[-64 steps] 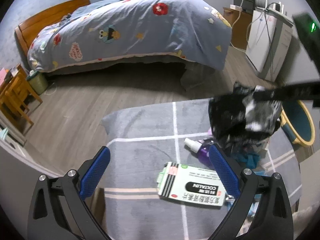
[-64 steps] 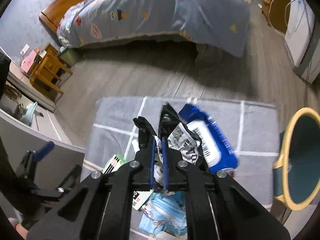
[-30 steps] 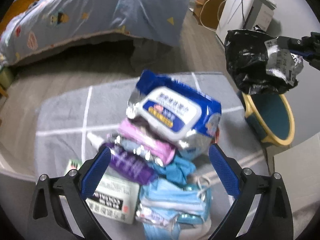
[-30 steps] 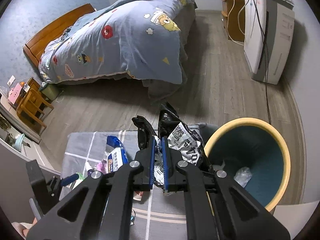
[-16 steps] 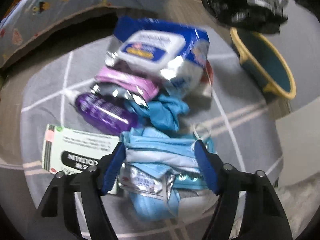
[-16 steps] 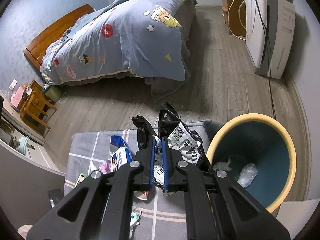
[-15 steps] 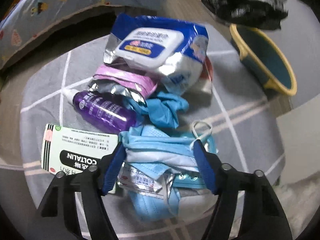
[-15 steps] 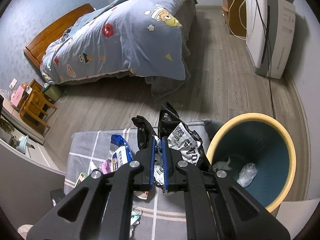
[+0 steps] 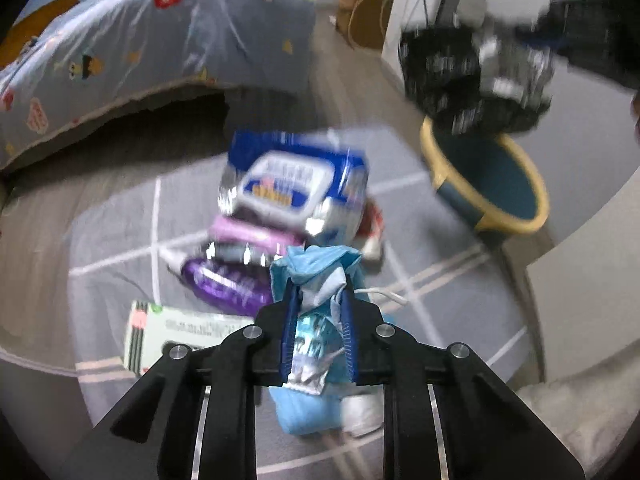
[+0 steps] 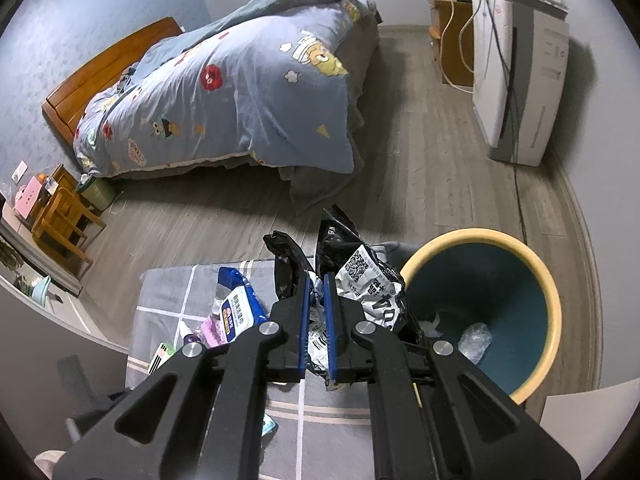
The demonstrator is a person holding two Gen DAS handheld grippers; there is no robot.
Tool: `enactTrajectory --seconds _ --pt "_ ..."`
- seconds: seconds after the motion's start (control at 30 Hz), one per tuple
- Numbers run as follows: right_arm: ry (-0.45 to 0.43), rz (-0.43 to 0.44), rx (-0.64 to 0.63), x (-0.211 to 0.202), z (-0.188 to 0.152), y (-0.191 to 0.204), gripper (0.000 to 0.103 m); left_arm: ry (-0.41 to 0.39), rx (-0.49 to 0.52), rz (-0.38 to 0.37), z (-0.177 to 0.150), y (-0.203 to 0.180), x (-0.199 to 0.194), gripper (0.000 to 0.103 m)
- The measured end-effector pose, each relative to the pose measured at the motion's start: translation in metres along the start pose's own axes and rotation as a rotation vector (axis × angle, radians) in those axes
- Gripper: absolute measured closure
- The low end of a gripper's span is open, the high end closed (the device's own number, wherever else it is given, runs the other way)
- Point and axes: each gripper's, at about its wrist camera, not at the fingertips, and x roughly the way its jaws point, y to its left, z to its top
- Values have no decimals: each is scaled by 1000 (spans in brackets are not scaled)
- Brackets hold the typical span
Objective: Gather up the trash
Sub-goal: 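Carry the black bag and blue mask over the wastebasket and release both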
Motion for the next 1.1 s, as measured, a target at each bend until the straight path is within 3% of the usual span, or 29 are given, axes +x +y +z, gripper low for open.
enactTrajectory --seconds 0.17,0.37,0.7,0.87,1.1 --pt "-35 -4 26 -18 -1 -12 96 -133 13 -7 24 -10 -32 82" --pt "-68 -30 54 -30 -3 -41 96 -207 40 2 42 -28 -44 82" --pt "-35 -120 137 -7 -5 -114 96 -192 142 -1 56 -69 -16 82" --pt "-11 -170 167 6 -7 -141 96 -164 216 -23 63 -102 4 82" --pt "22 -240 198 17 -14 -173 96 -128 233 -82 79 -141 39 82"
